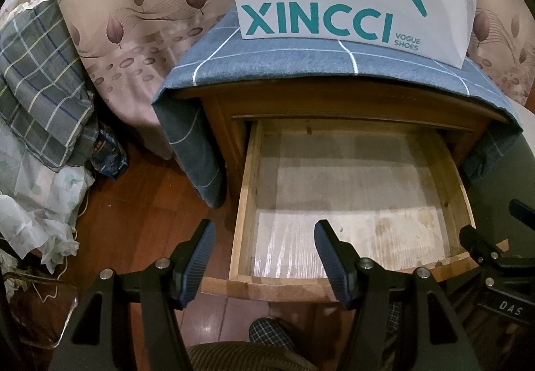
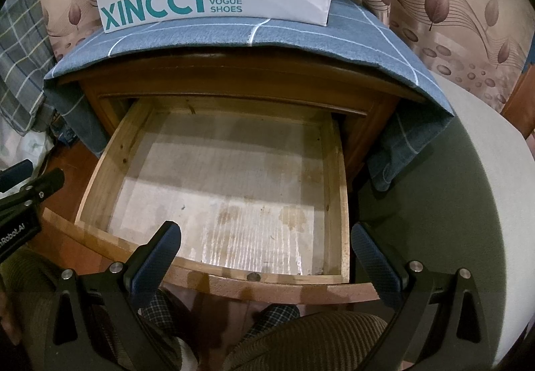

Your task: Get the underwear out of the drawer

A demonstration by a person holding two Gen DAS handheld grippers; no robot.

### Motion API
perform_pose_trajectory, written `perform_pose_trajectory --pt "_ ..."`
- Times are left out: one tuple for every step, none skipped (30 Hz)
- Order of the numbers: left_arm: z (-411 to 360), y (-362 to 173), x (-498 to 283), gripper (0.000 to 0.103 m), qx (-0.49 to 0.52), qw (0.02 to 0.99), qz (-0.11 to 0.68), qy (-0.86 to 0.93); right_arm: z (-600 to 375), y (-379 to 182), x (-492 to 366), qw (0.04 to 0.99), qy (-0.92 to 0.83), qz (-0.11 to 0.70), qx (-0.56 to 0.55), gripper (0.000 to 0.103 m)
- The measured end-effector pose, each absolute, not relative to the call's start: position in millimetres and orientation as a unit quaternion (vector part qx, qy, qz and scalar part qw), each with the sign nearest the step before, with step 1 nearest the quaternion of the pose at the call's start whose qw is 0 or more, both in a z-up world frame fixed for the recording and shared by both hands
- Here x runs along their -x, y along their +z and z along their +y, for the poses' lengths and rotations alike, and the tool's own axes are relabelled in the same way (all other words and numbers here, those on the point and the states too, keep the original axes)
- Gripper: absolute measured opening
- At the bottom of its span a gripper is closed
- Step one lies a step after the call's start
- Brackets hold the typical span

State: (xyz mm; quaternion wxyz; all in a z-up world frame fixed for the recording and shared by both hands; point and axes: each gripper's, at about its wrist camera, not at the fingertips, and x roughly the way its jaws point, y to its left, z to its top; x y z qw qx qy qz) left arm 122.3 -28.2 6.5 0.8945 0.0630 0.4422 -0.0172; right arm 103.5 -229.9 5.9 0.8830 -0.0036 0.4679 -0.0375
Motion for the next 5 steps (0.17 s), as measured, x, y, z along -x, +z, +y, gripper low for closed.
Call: perform_pose_trajectory --pt "-27.9 6.6 -122.5 0.063 -0.063 0.895 0.442 -0.017 -230.1 6.0 -103.5 0.883 -0.037 0.468 0.004 0.101" --pt "-27.9 6.5 -122.4 0.063 -0.063 0.894 0.443 -0.018 -230.4 6.2 -104.2 0.883 -0.037 0.467 0.004 0.101" --pt "-27.9 6.3 -122.6 0.063 -0.063 0.894 0.443 -0.017 -229.8 5.7 -103.7 0.883 -0.037 0.468 0.004 0.101" --pt "-27.8 6.0 -122.6 0.063 -0.063 0.893 0.444 -0.015 -229.7 5.8 -103.6 0.883 -0.037 0.468 0.004 0.101" --pt "-27.2 6.0 -123.0 0.063 -0.062 0.893 0.446 -0.015 -229.8 5.8 -103.7 0.883 -0.037 0.468 0.004 0.101"
